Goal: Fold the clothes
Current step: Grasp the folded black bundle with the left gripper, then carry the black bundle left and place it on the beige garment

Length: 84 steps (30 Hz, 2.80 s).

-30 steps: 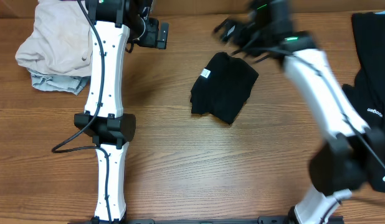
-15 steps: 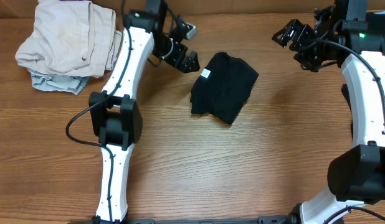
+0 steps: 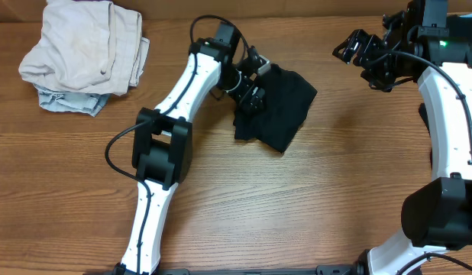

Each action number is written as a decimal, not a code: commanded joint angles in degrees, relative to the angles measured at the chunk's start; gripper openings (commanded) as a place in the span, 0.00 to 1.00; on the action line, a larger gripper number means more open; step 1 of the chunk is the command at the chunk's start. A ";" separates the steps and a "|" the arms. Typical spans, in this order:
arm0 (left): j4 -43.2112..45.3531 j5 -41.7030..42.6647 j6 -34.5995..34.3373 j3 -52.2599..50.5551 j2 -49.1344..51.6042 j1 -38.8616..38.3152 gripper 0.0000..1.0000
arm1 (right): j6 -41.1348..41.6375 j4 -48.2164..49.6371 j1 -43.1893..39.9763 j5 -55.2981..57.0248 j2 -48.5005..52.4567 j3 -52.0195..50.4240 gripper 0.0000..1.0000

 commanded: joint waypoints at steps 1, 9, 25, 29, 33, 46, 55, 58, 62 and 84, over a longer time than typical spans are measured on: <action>0.74 -4.07 -1.84 -1.22 1.36 -1.03 1.00 | -0.59 -0.26 -0.13 0.55 -0.22 0.20 1.00; 0.28 -4.63 -5.51 -1.22 5.92 -1.01 0.88 | -1.84 -0.94 -0.13 0.55 -0.22 0.17 1.00; -6.47 1.64 -14.62 3.72 5.53 0.42 0.04 | -2.25 -1.03 -0.13 1.62 -0.22 0.17 1.00; -12.96 4.52 -16.28 12.26 4.79 2.71 0.04 | -2.25 -1.05 -0.13 1.62 -0.22 0.17 1.00; -20.13 5.31 -17.57 23.96 4.09 5.95 0.04 | -2.25 -1.05 -0.13 1.62 -0.22 0.17 1.00; -27.28 8.39 -31.63 52.41 3.69 18.95 0.04 | -3.61 -1.07 -0.13 1.64 -0.22 0.13 1.00; -22.93 5.90 -45.75 53.79 1.77 34.45 0.04 | -4.87 -1.97 -0.13 2.95 -0.22 0.13 1.00; -22.95 4.96 -46.82 53.79 1.77 39.52 0.04 | -4.87 -2.03 -0.13 2.95 -0.22 0.13 1.00; -20.96 2.10 -50.25 53.77 1.79 44.59 0.04 | -4.85 -1.97 -0.13 2.95 -0.22 0.13 1.00; 0.42 -5.81 -70.95 42.01 4.31 46.12 0.04 | -4.87 -2.78 -0.13 3.04 -0.22 0.13 1.00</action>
